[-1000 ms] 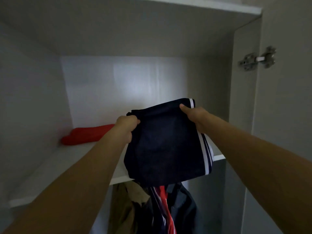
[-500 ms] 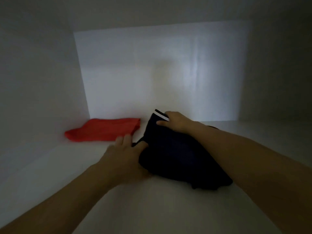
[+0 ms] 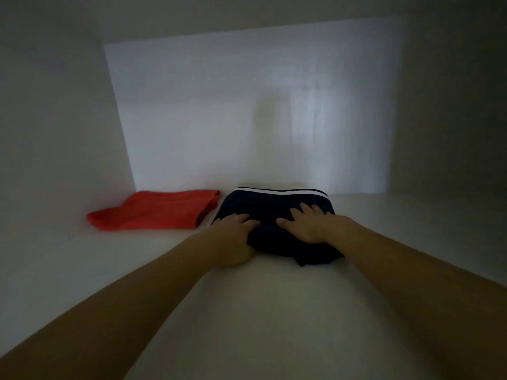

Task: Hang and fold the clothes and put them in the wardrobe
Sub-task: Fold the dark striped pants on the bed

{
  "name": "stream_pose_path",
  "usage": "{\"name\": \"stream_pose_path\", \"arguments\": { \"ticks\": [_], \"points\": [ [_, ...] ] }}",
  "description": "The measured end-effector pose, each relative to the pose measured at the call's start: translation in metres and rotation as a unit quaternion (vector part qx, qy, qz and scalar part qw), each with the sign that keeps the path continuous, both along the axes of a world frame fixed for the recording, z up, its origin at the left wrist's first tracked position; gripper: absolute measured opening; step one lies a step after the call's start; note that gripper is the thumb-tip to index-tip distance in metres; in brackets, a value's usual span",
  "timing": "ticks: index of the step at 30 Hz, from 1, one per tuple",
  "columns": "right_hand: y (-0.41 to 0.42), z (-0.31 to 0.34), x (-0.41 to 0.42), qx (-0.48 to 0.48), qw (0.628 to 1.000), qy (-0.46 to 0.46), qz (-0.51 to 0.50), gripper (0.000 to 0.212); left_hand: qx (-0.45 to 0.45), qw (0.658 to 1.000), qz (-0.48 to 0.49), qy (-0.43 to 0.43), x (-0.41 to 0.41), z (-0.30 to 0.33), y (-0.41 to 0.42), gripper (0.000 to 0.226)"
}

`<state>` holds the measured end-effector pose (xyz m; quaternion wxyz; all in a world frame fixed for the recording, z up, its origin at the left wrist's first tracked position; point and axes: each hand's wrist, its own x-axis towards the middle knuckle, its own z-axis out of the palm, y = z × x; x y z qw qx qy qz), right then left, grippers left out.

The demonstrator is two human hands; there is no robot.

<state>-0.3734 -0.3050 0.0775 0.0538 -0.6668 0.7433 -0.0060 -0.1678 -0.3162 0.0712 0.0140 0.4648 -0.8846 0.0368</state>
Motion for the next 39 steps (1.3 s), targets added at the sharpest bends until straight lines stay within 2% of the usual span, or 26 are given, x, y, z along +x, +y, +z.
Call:
{"name": "stream_pose_path", "arguments": {
  "ticks": [7, 11, 20, 23, 25, 27, 28, 30, 33, 37, 39],
  "points": [
    [-0.067, -0.014, 0.002, -0.02, 0.998, -0.049, 0.02, 0.08, 0.07, 0.99, 0.049, 0.114, 0.011, -0.01, -0.057, 0.091],
    [-0.084, -0.023, 0.002, -0.023, 0.998, -0.05, 0.015, 0.082, -0.009, 0.986, 0.028, 0.165, 0.012, -0.024, -0.069, 0.083],
    [-0.09, -0.023, 0.001, -0.036, 0.998, -0.044, 0.018, 0.08, -0.024, 0.986, 0.027, 0.161, 0.013, -0.026, -0.07, 0.082],
    [-0.086, -0.021, 0.002, -0.079, 0.995, -0.062, 0.016, 0.073, -0.031, 0.987, 0.025, 0.158, 0.013, -0.027, -0.072, 0.082],
    [-0.073, -0.021, 0.005, -0.185, 0.98, -0.075, 0.017, 0.054, -0.031, 0.987, 0.03, 0.153, 0.013, -0.027, -0.071, 0.083],
    [-0.05, -0.022, 0.012, -0.326, 0.945, -0.034, 0.022, 0.042, -0.053, 0.988, 0.047, 0.138, 0.013, -0.025, -0.065, 0.084],
    [-0.036, -0.023, 0.016, -0.363, 0.931, -0.016, 0.024, 0.038, -0.073, 0.988, 0.057, 0.125, 0.012, -0.023, -0.059, 0.084],
    [-0.005, -0.026, 0.02, -0.36, 0.932, -0.012, 0.031, 0.036, -0.116, 0.985, 0.066, 0.107, 0.011, -0.02, -0.044, 0.083],
    [0.044, -0.026, 0.026, -0.266, 0.962, -0.058, 0.02, 0.049, -0.121, 0.986, 0.033, 0.109, 0.012, -0.019, -0.012, 0.075],
    [0.12, -0.023, 0.039, -0.236, 0.968, -0.066, -0.046, 0.053, -0.031, 0.977, -0.05, 0.204, 0.02, -0.022, 0.041, 0.073],
    [0.161, -0.02, 0.047, -0.231, 0.968, -0.045, -0.09, 0.055, -0.042, 0.964, -0.108, 0.239, 0.022, -0.02, 0.067, 0.067]
  ]
}}
